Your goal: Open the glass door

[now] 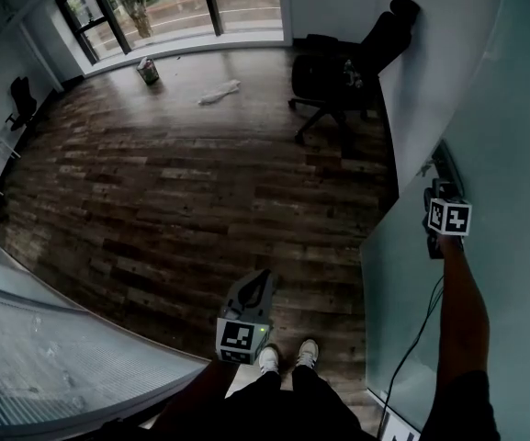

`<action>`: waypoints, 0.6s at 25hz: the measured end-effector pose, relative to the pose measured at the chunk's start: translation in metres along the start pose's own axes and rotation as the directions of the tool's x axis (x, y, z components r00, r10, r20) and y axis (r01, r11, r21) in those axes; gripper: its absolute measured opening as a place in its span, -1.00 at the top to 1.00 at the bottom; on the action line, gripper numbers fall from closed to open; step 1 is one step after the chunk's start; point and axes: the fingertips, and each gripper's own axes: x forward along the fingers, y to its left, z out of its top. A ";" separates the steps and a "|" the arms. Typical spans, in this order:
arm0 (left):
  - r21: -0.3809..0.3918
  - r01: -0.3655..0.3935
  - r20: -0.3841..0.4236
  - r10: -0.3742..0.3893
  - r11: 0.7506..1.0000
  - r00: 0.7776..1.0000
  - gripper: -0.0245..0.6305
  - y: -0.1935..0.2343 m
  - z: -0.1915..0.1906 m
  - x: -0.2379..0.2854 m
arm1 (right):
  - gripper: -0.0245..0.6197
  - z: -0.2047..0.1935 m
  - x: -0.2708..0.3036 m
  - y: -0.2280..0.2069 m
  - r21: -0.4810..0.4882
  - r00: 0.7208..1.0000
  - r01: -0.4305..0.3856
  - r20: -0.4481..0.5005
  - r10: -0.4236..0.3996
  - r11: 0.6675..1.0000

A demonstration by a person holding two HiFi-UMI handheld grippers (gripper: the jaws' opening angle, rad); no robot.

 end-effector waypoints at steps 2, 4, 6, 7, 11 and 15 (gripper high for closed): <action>0.012 0.001 -0.002 -0.001 1.000 1.000 0.92 -0.005 0.002 0.004 | 0.86 -0.002 0.000 -0.016 0.014 1.000 0.011 0.001 -0.011 1.000; 0.011 -0.001 -0.003 0.001 1.000 1.000 0.92 -0.009 0.000 0.009 | 0.86 -0.003 0.002 -0.030 0.026 1.000 0.021 0.001 -0.021 0.999; 0.016 0.003 -0.006 -0.002 1.000 1.000 0.92 -0.013 0.002 0.013 | 0.86 -0.003 0.004 -0.042 0.029 0.999 0.034 -0.001 -0.034 0.999; 0.018 0.004 -0.007 -0.004 1.000 1.000 0.92 -0.015 0.003 0.014 | 0.87 -0.003 0.004 -0.047 0.032 0.999 0.039 -0.002 -0.039 0.999; 0.008 0.012 -0.009 -0.012 1.000 1.000 0.92 -0.021 0.002 0.019 | 0.87 -0.005 0.005 -0.060 0.053 0.999 0.047 -0.015 -0.046 0.998; 0.001 0.024 -0.032 -0.024 1.000 0.999 0.92 -0.030 -0.005 0.025 | 0.86 -0.005 0.005 -0.061 0.047 0.998 0.049 -0.050 -0.047 0.998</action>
